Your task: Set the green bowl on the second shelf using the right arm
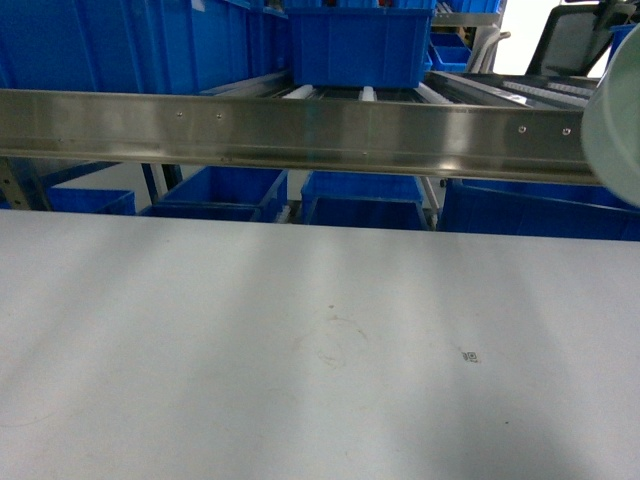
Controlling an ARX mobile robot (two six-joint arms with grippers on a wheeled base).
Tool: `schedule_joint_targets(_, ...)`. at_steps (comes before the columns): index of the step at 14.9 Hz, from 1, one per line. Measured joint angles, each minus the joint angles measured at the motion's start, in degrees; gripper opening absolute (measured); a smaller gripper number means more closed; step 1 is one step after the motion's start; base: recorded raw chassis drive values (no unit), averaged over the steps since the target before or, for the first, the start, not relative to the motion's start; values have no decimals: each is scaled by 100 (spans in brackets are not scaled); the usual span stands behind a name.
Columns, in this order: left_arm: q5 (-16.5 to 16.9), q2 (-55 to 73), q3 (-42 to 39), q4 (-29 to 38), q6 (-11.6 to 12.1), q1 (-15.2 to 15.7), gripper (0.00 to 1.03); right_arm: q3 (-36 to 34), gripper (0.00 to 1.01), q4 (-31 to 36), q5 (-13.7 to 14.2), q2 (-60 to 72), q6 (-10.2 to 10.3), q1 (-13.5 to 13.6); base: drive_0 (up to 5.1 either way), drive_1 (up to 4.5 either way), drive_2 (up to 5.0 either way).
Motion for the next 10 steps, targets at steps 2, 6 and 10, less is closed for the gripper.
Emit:
schedule_joint_targets(2,0,0,0,0,0,0,98,-83,2,-466,-131,-1237,417,-188,0,0,0)
schedule_joint_targets(6,0,0,0,0,0,0,98,-446,2,-1637,-315,-3762,820,-881,0,0,0)
schedule_joint_targets(10,0,0,0,0,0,0,98,-658,2,-1945,-533,-4581,1019,-1379,0,0,0)
